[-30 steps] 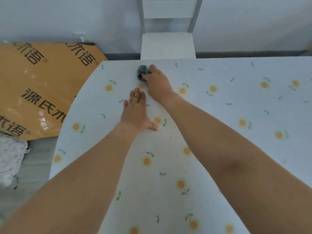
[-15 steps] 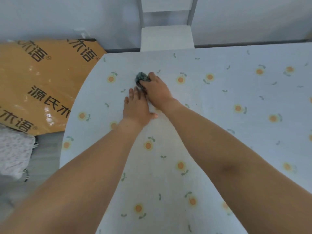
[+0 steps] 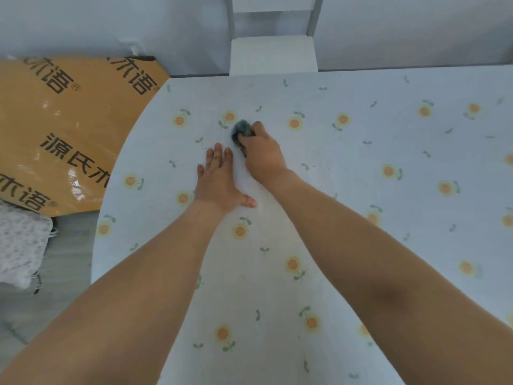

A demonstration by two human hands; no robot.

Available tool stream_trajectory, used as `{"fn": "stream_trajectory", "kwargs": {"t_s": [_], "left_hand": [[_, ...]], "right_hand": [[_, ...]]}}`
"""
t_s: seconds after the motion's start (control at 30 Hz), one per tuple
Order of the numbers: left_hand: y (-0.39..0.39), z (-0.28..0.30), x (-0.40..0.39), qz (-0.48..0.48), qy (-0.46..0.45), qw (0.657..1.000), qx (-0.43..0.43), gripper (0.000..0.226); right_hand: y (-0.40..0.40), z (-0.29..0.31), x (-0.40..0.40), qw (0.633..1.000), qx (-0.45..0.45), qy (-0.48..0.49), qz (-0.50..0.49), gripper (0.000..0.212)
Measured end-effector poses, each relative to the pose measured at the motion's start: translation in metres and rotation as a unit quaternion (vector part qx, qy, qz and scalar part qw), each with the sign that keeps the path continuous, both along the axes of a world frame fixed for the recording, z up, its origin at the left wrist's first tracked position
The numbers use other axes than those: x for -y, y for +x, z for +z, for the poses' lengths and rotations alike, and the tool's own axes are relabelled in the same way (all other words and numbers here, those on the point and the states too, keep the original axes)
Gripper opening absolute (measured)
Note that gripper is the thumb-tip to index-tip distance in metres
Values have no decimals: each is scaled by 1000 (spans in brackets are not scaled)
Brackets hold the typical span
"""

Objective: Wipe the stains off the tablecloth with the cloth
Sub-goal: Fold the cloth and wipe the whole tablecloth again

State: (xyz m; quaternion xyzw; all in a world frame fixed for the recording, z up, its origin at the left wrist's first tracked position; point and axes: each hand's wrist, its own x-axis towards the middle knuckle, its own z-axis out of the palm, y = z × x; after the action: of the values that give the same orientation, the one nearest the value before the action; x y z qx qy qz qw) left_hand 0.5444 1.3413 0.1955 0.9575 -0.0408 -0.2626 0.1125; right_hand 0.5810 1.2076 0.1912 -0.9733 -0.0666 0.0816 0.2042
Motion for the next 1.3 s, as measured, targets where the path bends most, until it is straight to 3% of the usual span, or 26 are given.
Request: {"fn": "stream_trajectory", "kwargs": {"t_s": [0.03, 0.1, 0.2, 0.3, 0.37, 0.47, 0.57, 0.63, 0.7, 0.77, 0.83, 0.9, 1.03, 1.13, 1.2, 1.3], "left_hand": [[0, 0, 1, 0, -2, 1000, 2, 148], [0, 0, 2, 1, -2, 1000, 3, 147], [-2, 2, -1, 6, -11, 1000, 3, 146], [-7, 5, -1, -7, -3, 1000, 7, 140], [-19, 7, 2, -9, 19, 1000, 18, 131], [-47, 10, -2, -4, 25, 1000, 5, 135], [-62, 6, -15, 0, -17, 1000, -19, 146], [-62, 4, -17, 5, -15, 1000, -10, 147], [-60, 2, -15, 6, -23, 1000, -13, 146], [-62, 2, -15, 11, -29, 1000, -2, 145], [-62, 2, -16, 8, -29, 1000, -5, 145], [-61, 2, -16, 9, -25, 1000, -8, 145], [-62, 2, -16, 12, -31, 999, -5, 146], [-64, 0, -17, 10, -32, 999, -1, 145], [-63, 0, -17, 8, -30, 1000, 3, 143], [-66, 3, -18, 1, -29, 1000, 0, 139]], "right_hand": [[-3, 0, 13, 999, -5, 11, 38, 27], [-12, 1, 63, 1000, -3, -16, 1, 37], [-42, 5, 156, 967, 33, -36, -250, 34], [-51, 7, 151, 916, 23, -37, -399, 14], [-40, 2, 105, 928, 30, -35, -371, 22], [-36, -3, 10, 988, 18, 5, -155, 32], [-60, 3, -22, 999, -11, 15, 46, 30], [-71, -2, 23, 1000, 19, 10, 2, 24], [-86, -4, 91, 987, 52, -53, -140, 27], [-94, -1, 141, 938, 58, -23, -340, 27], [-87, -2, 133, 905, 43, 8, -423, 28], [-73, -7, 81, 928, 41, 29, -370, 32], [-72, -2, -22, 995, 18, 14, -96, 31], [-89, -2, 3, 1000, -2, 4, 5, 42], [-108, 2, 53, 998, 27, -31, -55, 33], [-136, 10, 125, 946, 35, -43, -321, 22]]}}
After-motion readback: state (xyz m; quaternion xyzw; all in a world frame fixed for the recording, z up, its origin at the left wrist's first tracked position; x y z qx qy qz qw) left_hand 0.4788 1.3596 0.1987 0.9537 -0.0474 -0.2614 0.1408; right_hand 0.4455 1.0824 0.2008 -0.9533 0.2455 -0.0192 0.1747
